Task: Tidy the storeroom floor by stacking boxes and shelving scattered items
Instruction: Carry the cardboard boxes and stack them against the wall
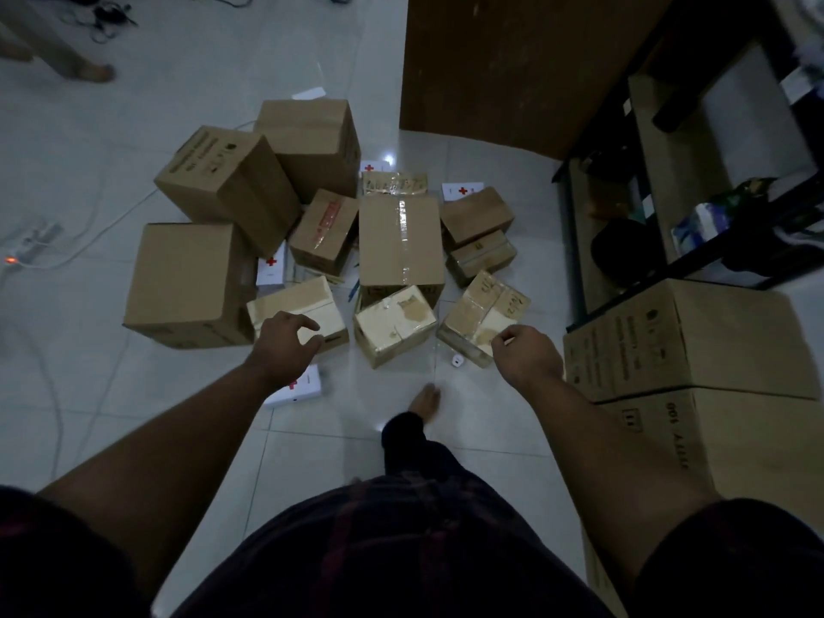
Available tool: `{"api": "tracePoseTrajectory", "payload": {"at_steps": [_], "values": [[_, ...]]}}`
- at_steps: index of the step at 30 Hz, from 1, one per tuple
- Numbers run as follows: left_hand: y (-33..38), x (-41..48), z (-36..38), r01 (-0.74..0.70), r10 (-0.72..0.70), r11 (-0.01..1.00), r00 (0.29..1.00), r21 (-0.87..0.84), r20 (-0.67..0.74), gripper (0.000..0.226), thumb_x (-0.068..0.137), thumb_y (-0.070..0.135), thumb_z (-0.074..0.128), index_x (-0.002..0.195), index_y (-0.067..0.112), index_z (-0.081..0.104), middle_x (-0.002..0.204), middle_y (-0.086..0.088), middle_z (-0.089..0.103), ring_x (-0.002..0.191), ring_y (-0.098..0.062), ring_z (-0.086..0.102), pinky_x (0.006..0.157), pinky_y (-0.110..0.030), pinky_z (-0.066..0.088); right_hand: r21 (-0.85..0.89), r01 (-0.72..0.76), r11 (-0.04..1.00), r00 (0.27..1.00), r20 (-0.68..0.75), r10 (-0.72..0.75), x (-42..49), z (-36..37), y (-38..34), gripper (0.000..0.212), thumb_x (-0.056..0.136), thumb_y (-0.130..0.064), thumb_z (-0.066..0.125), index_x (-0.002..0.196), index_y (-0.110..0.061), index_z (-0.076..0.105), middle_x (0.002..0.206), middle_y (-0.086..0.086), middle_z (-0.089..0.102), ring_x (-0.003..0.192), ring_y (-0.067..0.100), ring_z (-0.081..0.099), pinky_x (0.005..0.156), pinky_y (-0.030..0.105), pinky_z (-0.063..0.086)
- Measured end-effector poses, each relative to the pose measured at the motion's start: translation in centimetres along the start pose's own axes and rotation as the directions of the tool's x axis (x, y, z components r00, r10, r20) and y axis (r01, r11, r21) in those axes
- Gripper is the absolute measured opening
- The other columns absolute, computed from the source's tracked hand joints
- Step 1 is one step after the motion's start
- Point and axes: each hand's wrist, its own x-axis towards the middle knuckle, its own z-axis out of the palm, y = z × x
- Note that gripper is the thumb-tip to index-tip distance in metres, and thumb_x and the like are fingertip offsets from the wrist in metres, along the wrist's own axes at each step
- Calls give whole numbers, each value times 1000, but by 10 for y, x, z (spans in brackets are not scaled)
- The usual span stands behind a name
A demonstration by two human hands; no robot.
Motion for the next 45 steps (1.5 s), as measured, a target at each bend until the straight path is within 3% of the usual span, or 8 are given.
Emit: {"api": "tracePoseTrajectory", "payload": {"at_steps": [4,21,26,29,35,38,40,45], "values": [[2,53,2,41,-41,999,999,-11,33,30,93,48,65,118,31,64,134,-7,54,129,-29,46,104,-47,44,35,-23,999,1000,13,23,55,5,-14,24,94,-42,55,101,-28,73,106,4,73,98,30,67,77,33,54],[47,307,26,234,-233,969,972,-80,32,35,92,39,71,118,17,66,121,-11,64,118,-30,56,103,-44,44,184,-76,980,962,271,23,353,52,-88,50,95,-50,61,136,-26,47,115,10,70,108,36,64,85,41,54],[34,377,66,320,-307,933,946,-164,101,44,91,41,72,124,14,62,122,-12,62,117,-29,57,102,-42,46,260,-125,957,956,291,46,423,103,-101,63,94,-49,65,145,-21,41,122,11,66,110,36,62,82,36,49],[5,430,108,393,-368,879,919,-271,137,65,82,62,67,123,13,61,120,-9,63,113,-27,60,99,-48,51,318,-139,938,956,291,43,469,152,-99,70,90,-53,68,146,-22,39,127,12,65,111,35,63,83,37,51],[-52,530,204,487,-476,746,867,-453,148,97,71,75,72,141,14,46,138,-12,55,125,-33,56,104,-52,49,426,-194,884,951,302,63,560,266,-88,86,84,-58,75,153,-27,34,152,5,50,132,33,53,99,38,49],[-63,565,243,551,-535,710,827,-440,172,90,86,58,72,153,9,35,152,-13,45,137,-33,46,109,-45,44,469,-199,861,952,301,57,593,321,-79,96,78,-67,76,154,-28,35,152,-2,49,138,27,48,107,36,39],[-73,581,266,525,-505,705,844,-477,182,78,92,51,68,151,10,38,148,-11,50,133,-31,50,100,-36,44,538,-207,817,948,317,31,606,352,-72,104,69,-75,79,153,-31,37,149,-3,54,132,24,55,106,39,47],[-84,599,293,450,-416,690,887,-567,198,77,94,51,65,155,18,32,148,-4,50,124,-19,52,100,-34,45,656,-157,738,972,236,-3,609,398,-62,85,70,-63,86,141,-36,48,129,-10,65,113,13,65,92,37,59]]}}
